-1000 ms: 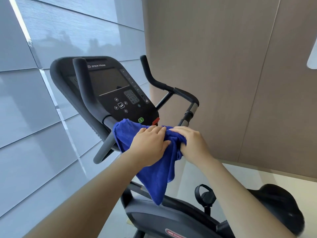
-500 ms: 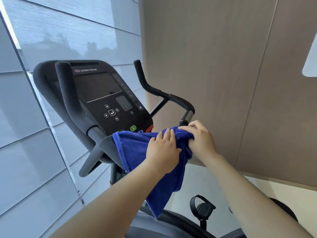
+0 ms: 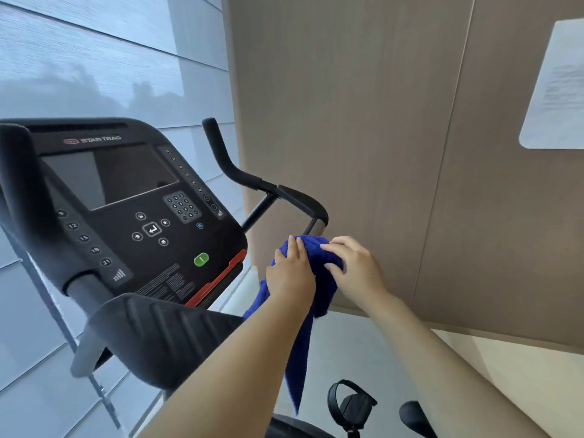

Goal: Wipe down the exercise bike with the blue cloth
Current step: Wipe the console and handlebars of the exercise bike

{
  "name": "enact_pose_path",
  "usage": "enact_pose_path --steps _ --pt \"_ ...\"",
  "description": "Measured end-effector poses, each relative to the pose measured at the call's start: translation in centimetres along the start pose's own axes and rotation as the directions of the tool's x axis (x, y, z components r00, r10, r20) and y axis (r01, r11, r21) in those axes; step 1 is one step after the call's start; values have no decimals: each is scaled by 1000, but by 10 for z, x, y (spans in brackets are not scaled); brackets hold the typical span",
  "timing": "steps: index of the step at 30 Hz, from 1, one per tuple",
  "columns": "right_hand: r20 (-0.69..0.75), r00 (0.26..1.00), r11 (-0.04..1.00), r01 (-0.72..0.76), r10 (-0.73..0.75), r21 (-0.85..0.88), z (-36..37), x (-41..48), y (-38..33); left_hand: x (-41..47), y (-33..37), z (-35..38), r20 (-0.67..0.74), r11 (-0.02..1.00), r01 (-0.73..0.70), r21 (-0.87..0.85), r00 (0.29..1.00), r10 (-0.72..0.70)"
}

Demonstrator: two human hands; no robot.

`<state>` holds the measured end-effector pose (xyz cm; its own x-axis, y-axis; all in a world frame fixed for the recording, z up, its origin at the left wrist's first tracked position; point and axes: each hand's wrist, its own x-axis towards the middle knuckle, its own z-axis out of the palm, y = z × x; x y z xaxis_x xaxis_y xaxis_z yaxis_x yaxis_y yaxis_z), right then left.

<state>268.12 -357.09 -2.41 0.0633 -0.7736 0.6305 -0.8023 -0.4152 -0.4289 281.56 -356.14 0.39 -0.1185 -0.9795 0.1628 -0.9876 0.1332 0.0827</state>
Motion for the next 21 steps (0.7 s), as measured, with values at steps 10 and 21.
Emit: enact_pose_path --steps 10,21 --pt "117 991 993 57 -69 108 33 54 54 69 23 14 -39 992 105 -72 993 -108" --pt "183 983 972 -16 -28 234 63 116 106 150 48 29 -102 988 155 21 983 -152"
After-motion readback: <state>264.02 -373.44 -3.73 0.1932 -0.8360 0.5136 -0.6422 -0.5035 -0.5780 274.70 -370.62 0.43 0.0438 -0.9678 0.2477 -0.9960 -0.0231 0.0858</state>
